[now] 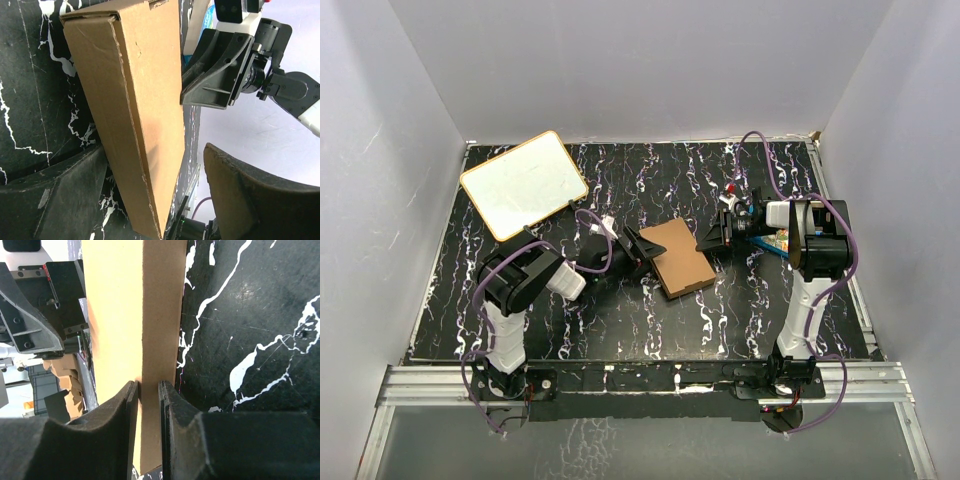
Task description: Fold the paper box
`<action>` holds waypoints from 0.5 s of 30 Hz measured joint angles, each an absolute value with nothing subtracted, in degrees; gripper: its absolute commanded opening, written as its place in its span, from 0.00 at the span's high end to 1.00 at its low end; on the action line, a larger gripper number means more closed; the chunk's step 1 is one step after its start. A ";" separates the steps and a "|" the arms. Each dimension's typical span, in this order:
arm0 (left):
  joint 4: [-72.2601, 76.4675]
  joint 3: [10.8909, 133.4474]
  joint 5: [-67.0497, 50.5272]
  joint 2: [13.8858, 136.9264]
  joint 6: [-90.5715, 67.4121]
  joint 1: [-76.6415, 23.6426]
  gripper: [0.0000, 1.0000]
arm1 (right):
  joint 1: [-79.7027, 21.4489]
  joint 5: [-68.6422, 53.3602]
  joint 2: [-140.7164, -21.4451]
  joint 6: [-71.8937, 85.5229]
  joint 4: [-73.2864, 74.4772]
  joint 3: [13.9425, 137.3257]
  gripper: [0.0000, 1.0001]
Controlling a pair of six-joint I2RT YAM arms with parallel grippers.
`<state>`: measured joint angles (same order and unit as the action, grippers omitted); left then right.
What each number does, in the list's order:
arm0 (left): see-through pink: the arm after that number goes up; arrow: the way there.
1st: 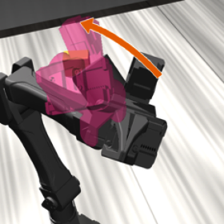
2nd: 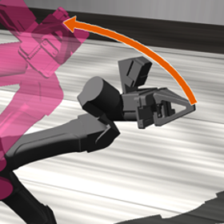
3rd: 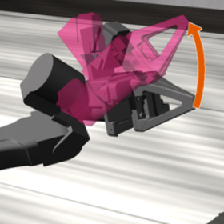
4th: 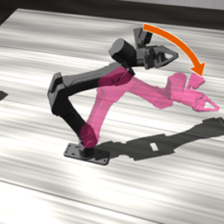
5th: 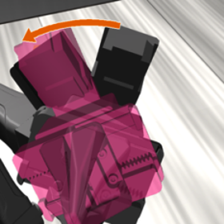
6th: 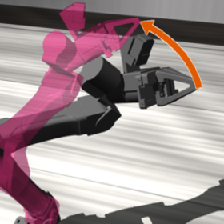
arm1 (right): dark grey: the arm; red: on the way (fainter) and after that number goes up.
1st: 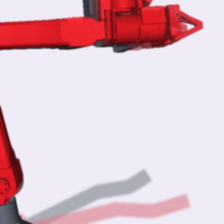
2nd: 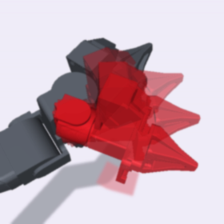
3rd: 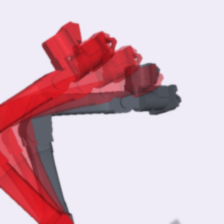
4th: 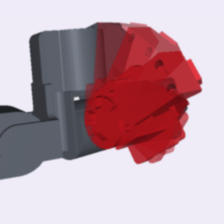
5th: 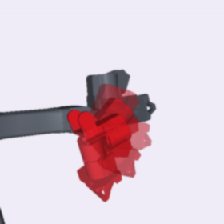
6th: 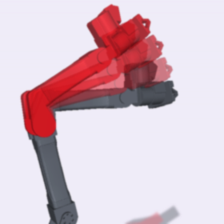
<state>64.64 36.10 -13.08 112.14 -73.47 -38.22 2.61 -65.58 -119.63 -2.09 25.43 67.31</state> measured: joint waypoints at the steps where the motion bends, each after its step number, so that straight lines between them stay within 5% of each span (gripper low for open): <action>1: 64.79 36.10 -13.08 112.14 -73.38 -38.24 0.24 | 2.61 -65.60 -119.77 -2.13 25.58 67.46 0.76; 15: 74.30 34.48 -13.26 114.24 -72.60 -38.48 0.32 | 3.05 -66.28 -120.70 -2.74 27.22 68.47 0.76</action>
<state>74.30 34.48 -13.26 114.24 -72.60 -38.48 3.05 -66.28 -120.70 -2.74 27.22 68.47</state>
